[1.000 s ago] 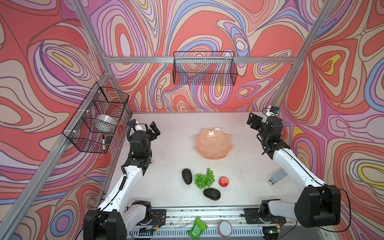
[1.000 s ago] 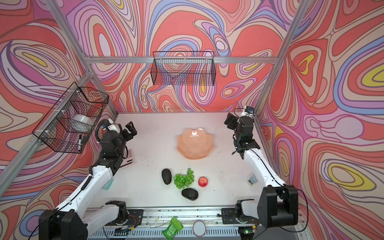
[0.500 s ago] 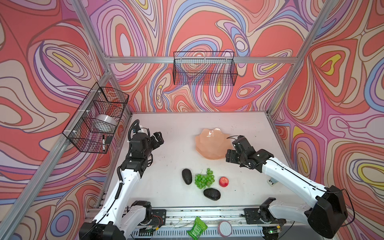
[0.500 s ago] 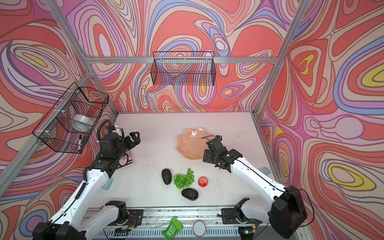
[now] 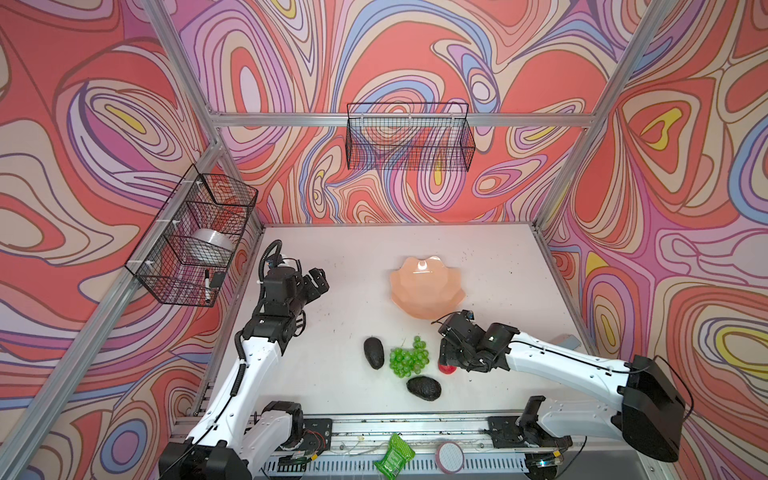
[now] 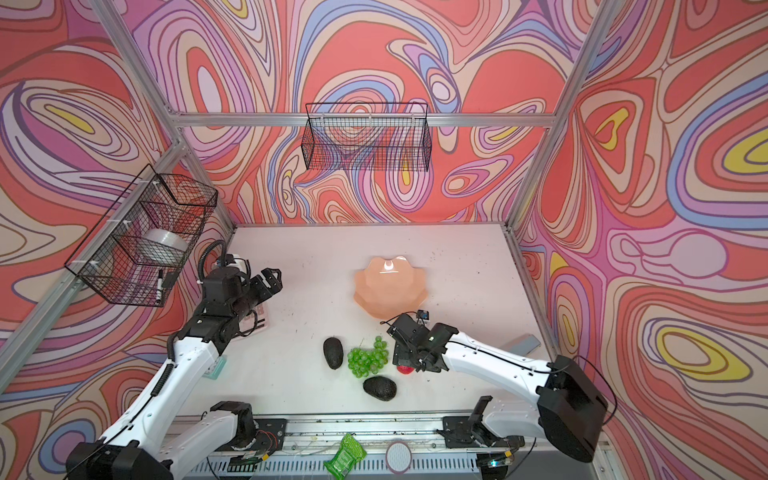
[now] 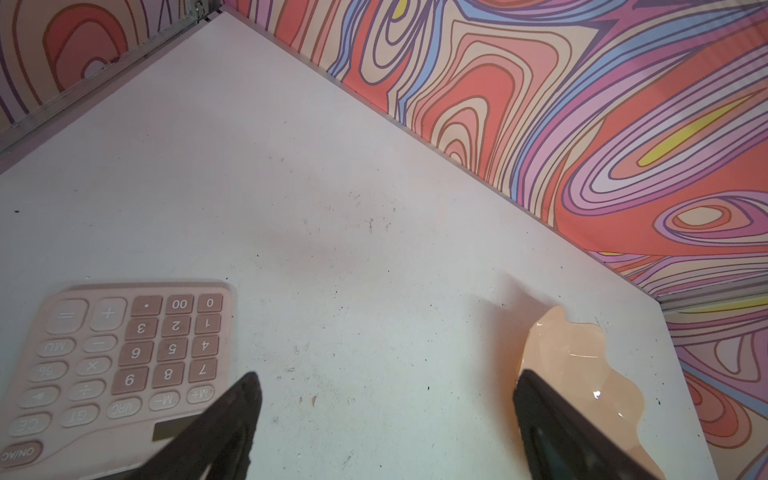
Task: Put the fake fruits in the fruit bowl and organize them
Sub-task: 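Reach the right gripper down to the red apple and grasp it, then carry the red apple with the right gripper over the peach bowl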
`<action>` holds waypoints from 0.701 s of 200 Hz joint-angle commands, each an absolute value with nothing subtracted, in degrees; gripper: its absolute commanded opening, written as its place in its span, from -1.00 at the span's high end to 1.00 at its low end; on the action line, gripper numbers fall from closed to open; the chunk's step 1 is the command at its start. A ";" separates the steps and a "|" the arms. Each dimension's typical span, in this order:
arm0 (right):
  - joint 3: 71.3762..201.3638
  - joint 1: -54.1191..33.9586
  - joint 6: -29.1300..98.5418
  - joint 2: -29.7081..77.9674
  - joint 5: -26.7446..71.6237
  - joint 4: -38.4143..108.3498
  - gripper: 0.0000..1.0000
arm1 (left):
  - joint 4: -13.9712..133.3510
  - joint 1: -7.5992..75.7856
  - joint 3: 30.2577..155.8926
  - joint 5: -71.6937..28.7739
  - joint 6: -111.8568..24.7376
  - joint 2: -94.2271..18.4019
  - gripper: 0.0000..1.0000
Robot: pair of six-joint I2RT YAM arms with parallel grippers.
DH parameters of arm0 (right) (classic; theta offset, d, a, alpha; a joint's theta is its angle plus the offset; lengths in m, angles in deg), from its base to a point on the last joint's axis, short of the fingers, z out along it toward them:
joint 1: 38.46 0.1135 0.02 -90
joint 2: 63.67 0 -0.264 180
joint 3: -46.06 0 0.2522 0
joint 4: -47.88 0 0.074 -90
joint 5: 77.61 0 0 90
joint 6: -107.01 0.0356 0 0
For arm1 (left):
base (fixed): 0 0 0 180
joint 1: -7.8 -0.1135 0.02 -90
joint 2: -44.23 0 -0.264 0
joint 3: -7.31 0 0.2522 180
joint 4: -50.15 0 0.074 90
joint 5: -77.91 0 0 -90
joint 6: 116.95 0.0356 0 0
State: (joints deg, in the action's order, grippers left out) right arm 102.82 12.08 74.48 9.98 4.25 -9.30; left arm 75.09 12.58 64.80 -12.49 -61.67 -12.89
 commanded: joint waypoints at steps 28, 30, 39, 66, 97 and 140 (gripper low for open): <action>103.38 15.05 79.46 16.70 4.16 -4.65 -0.63 | 77.51 12.55 65.28 -11.92 -61.58 -11.84 -0.91; 103.33 14.99 79.62 16.85 4.02 -4.61 -0.62 | 77.44 12.55 65.28 -11.85 -61.58 -11.82 -0.91; 103.16 15.05 79.95 17.26 3.66 -4.46 -0.57 | 77.44 12.55 65.21 -11.98 -61.58 -11.84 -0.91; 102.67 15.07 81.07 17.66 1.99 -4.83 -0.27 | 77.70 12.55 65.11 -11.93 -61.70 -12.28 -0.92; 103.21 15.06 80.73 17.06 -0.68 -6.93 -0.04 | 78.33 12.55 65.11 -11.34 -61.77 -12.76 -0.92; 109.31 14.99 76.77 12.89 -9.59 -17.46 0.11 | 78.67 12.60 65.28 -11.55 -61.67 -12.99 -0.92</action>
State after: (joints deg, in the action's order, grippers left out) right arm 103.91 14.86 79.62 16.58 -1.04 -9.24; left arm 77.38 12.58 64.80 -12.08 -61.67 -12.87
